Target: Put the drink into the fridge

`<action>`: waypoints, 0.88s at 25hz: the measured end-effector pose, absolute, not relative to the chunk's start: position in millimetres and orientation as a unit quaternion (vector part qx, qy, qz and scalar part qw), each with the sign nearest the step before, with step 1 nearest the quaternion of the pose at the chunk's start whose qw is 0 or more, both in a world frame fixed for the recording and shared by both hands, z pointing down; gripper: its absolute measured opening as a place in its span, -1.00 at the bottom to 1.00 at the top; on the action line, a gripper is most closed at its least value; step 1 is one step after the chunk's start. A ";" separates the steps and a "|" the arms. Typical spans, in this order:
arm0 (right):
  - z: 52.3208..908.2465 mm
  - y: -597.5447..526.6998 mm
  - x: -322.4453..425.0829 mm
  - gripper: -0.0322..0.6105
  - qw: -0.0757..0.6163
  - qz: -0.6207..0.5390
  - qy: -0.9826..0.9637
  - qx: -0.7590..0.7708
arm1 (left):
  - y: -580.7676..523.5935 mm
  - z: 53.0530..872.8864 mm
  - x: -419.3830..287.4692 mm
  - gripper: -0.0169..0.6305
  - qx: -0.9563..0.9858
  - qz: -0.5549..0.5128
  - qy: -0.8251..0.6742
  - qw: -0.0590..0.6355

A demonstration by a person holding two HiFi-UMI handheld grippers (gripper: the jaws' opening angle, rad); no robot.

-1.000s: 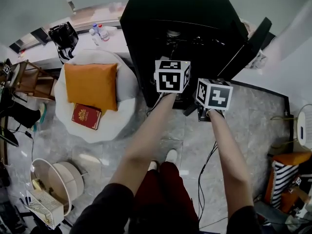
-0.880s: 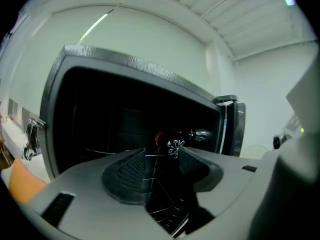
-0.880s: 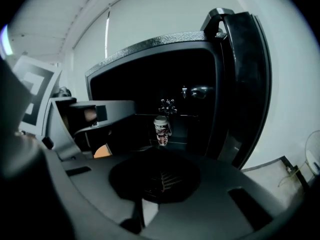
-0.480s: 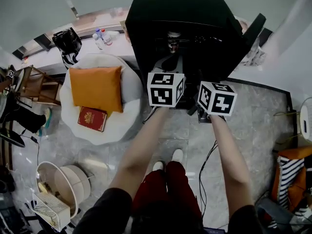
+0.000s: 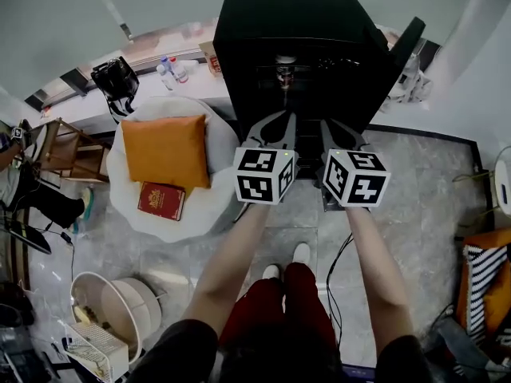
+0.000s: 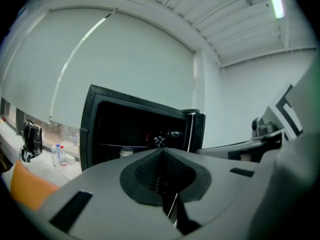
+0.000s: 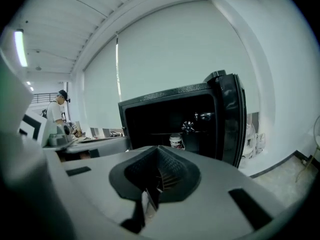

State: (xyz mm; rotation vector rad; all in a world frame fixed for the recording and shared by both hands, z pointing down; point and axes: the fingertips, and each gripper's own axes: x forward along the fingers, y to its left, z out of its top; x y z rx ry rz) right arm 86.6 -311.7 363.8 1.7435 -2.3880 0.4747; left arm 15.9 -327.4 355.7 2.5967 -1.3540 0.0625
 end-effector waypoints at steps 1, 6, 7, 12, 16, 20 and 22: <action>360.0 -305.3 83.9 -0.84 0.069 0.155 -0.797 0.580 | -321.1 353.4 12.3 -0.92 0.882 0.020 -0.459 0.104; 345.7 -271.1 74.4 -0.84 0.047 0.143 -0.802 0.578 | -289.8 341.0 -1.2 -0.92 0.888 0.018 -0.450 0.092; 343.4 -264.1 73.0 -0.84 0.042 0.142 -0.803 0.578 | -283.2 338.5 -4.2 -0.92 0.889 0.017 -0.448 0.089; 332.7 -226.0 69.3 -0.84 0.023 0.138 -0.802 0.581 | -250.5 331.6 -16.9 -0.92 0.894 0.011 -0.440 0.087; 325.5 -199.9 67.2 -0.84 0.018 0.134 -0.803 0.580 | -231.4 325.3 -27.7 -0.92 0.894 0.010 -0.439 0.084; 319.6 -179.2 66.9 -0.84 0.017 0.129 -0.802 0.583 | -217.2 318.5 -40.6 -0.92 0.893 0.001 -0.441 0.091; 317.4 -169.7 66.4 -0.84 0.019 0.125 -0.802 0.584 | -210.3 318.1 -48.2 -0.92 0.892 0.000 -0.442 0.093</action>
